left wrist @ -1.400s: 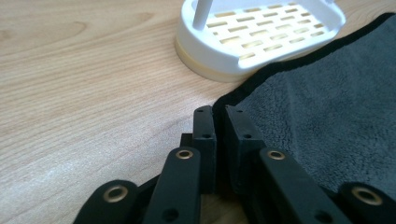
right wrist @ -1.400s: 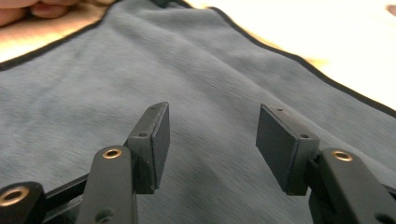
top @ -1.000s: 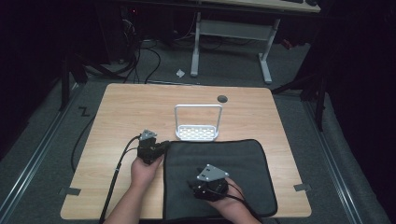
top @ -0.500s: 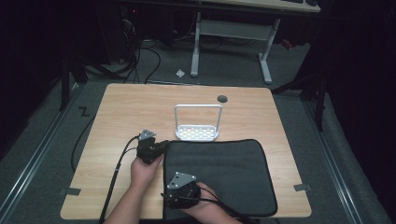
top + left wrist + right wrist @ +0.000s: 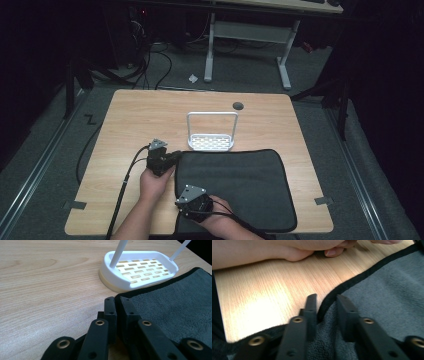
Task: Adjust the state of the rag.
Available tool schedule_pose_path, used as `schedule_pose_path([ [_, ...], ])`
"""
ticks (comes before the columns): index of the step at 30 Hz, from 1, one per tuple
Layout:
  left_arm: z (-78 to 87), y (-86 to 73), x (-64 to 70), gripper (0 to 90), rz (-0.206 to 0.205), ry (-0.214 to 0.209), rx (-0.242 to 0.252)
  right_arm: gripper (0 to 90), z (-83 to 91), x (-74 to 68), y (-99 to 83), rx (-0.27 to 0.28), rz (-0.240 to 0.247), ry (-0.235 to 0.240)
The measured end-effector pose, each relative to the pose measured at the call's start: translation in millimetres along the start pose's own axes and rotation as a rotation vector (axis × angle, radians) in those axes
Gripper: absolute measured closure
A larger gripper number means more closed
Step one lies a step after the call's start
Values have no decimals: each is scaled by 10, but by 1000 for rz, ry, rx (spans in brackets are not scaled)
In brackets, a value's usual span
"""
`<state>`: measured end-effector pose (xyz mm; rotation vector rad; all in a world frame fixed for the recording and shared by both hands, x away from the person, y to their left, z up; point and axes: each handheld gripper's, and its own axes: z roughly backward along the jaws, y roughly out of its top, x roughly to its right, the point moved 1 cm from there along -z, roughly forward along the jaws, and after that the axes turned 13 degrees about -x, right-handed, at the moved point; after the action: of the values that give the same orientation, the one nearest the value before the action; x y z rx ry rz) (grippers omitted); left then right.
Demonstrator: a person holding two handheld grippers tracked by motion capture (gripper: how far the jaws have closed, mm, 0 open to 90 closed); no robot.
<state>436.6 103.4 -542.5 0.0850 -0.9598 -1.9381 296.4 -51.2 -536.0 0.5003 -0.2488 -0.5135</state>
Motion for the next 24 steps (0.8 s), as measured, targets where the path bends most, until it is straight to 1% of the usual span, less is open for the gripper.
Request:
schedule_pose_path([
  [1, -2, 2, -1, 843, 0, 0, -2, 804, 3, 15, -14, 4, 5, 2],
  [3, -1, 3, -1, 843, 0, 1, -4, 811, 6, 23, -19, 4, 1, 4],
  [4, -1, 3, -1, 843, 0, 0, -5, 818, 21, 30, -22, 10, 3, -3],
  [6, -1, 0, 1, 843, 0, -5, -5, 820, 49, 31, -19, 26, 4, -1],
  [8, 2, -2, 2, 844, -3, -6, -6, 820, 67, 36, -15, 27, 7, -3],
  [11, 29, -19, 1, 848, -1, -21, 22, 819, 143, 44, -2, 65, 6, 2],
  [12, 29, -19, 1, 849, -1, -21, 22, 819, 143, 44, -2, 65, 6, 2],
  [13, 34, -20, 0, 849, -2, -25, 24, 819, 171, 51, -2, 85, 5, 13],
  [14, 41, -20, 1, 849, -2, -29, 30, 821, 229, 66, 2, 112, -6, 17],
  [15, 50, -20, 2, 851, -2, -32, 38, 822, 253, 78, 7, 123, -11, 22],
  [17, 60, -14, -5, 853, 7, -44, 51, 823, 299, 96, 14, 137, -19, 26],
  [20, 91, -1, -8, 856, 13, -42, 73, 823, 357, 104, 29, 152, -19, 27],
  [24, 120, 10, -4, 857, 29, -42, 82, 823, 401, 72, 53, 144, -9, 10],
])
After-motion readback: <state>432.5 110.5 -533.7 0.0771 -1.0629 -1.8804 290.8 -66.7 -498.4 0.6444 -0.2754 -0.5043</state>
